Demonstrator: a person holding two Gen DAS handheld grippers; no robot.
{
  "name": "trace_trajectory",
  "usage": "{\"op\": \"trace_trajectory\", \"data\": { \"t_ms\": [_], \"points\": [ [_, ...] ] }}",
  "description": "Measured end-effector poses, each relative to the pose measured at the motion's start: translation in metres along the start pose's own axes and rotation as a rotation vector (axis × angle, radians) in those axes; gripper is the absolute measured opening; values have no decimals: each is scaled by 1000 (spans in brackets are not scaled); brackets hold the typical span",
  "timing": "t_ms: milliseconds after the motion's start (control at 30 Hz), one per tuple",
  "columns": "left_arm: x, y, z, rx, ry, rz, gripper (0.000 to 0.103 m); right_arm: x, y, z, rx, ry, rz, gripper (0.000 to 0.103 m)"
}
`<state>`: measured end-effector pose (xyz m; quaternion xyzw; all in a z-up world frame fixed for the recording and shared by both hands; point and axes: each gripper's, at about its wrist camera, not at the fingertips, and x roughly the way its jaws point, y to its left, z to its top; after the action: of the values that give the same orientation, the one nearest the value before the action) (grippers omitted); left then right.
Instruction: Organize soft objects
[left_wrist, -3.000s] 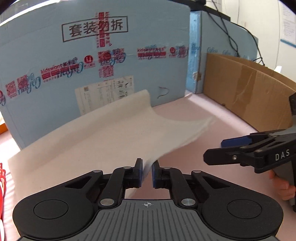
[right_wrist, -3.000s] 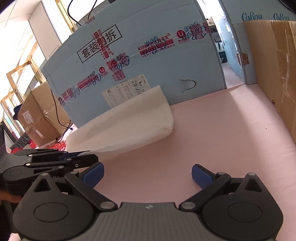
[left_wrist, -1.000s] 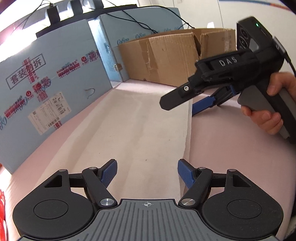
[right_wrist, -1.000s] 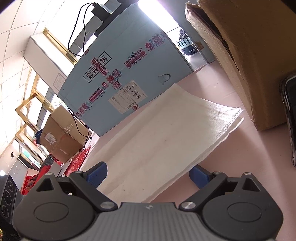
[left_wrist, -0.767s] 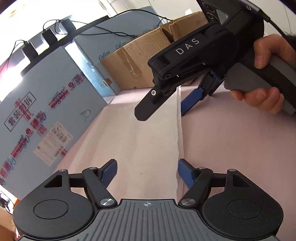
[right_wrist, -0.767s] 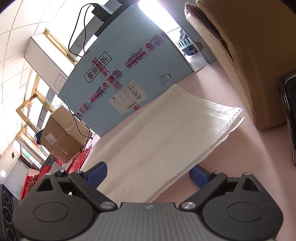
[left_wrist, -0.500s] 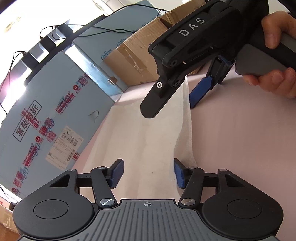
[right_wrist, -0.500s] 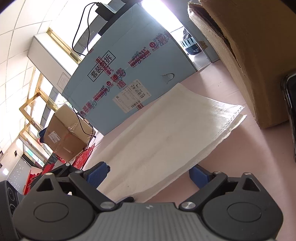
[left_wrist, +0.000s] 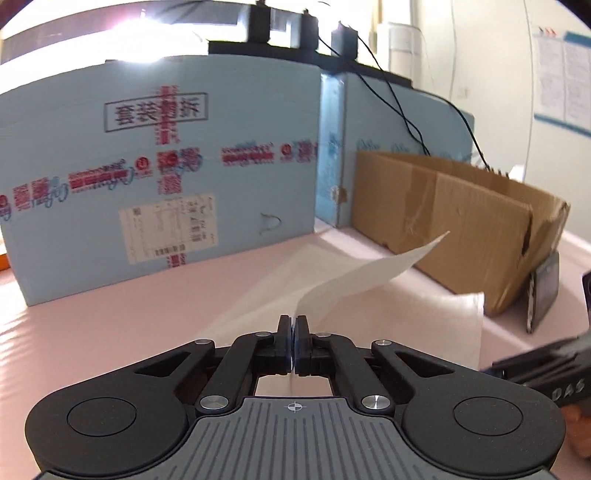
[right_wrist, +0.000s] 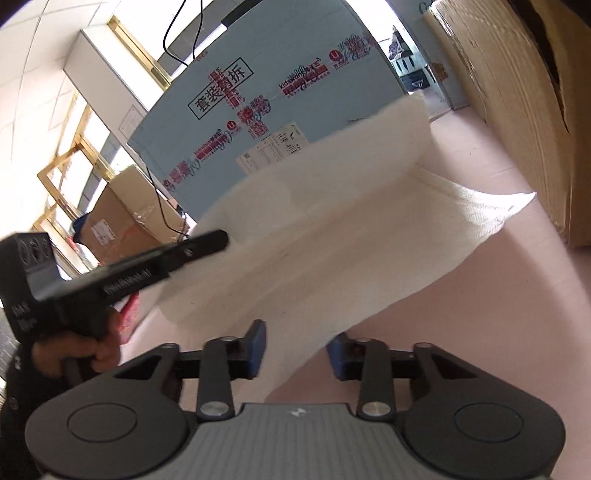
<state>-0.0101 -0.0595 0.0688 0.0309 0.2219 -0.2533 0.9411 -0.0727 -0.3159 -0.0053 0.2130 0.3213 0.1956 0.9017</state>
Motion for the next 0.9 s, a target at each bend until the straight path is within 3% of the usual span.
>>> {"op": "trace_trajectory", "data": {
  "t_ms": [67,200,300,433,667,733,800,867,900],
  "points": [
    [-9,17,8,-45,-48,32,0,2,4,4,-18,-5,-12,6],
    [-49,53,17,-150,-167,77,0,-22,5,29,-14,-116,26,6],
    [-72,68,17,-172,-216,127,0,-39,0,53,25,-169,57,5],
    [-106,87,14,-202,-267,210,0,-49,5,71,-35,-199,-4,4],
    [-119,120,-21,-242,-165,352,0,-35,20,82,-172,-129,-168,3],
    [-117,129,-32,-277,-137,356,0,-21,8,74,-152,-6,-176,10],
    [-115,138,-44,-320,-104,348,0,-15,3,64,-126,52,-188,24],
    [-110,144,-54,-347,-71,341,0,-13,0,55,-110,90,-199,53],
    [-108,146,-58,-361,-63,340,0,-12,-2,51,-101,109,-205,58]
  ]
}}
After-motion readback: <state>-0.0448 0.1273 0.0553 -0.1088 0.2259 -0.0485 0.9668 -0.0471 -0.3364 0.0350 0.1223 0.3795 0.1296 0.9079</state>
